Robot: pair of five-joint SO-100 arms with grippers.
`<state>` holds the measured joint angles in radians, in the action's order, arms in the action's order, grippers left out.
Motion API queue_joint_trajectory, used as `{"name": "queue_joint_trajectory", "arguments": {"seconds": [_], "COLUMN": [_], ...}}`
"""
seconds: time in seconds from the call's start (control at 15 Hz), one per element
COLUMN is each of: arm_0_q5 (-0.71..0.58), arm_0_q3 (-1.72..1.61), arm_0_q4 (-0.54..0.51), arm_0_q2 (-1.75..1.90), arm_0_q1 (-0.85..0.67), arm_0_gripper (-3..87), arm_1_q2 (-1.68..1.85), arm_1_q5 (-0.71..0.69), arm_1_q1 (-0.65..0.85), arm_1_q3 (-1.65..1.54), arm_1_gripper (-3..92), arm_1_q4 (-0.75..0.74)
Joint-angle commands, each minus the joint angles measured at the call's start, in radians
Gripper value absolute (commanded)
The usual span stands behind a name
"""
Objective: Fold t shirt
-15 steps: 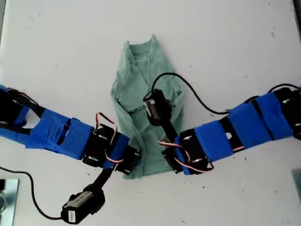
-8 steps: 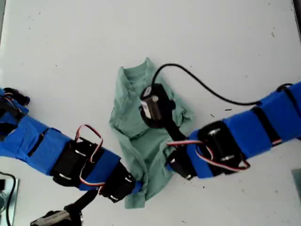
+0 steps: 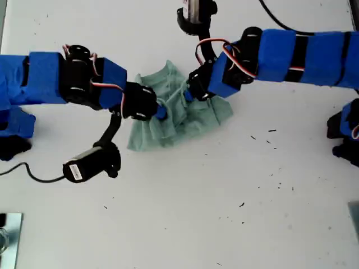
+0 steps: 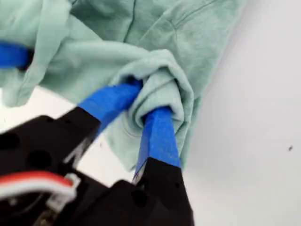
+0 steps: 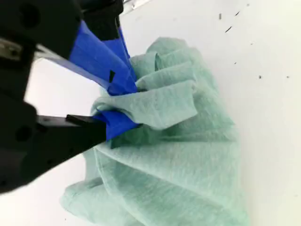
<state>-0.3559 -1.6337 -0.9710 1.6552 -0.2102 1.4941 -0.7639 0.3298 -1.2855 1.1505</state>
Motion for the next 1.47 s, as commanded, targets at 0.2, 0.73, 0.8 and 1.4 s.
{"name": "queue_joint_trajectory", "arguments": {"seconds": [0.2, 0.73, 0.8, 1.4], "arm_0_q5": [-0.005, 0.049, 0.051, 0.129], "arm_0_q3": [-0.595, -1.292, -1.305, -1.566], "arm_0_q4": [0.239, 0.206, 0.104, 0.005], "arm_0_q2": [0.792, 1.666, 1.770, 1.948], "arm_0_q1": [-0.272, -0.353, -0.374, -0.195], "arm_0_gripper": [23.6, 14.1, 14.1, 6.8], "arm_1_q2": [0.291, 1.020, 1.126, 2.013], "arm_1_q5": [0.014, 0.118, 0.117, 0.588], "arm_1_q1": [0.173, 0.278, 0.273, 0.094], "arm_1_q3": [-0.166, -0.942, -1.006, -1.816], "arm_1_gripper": [20.4, 15.1, 15.6, 2.2], "arm_1_q4": [-0.376, -0.426, -0.353, 0.164]}}
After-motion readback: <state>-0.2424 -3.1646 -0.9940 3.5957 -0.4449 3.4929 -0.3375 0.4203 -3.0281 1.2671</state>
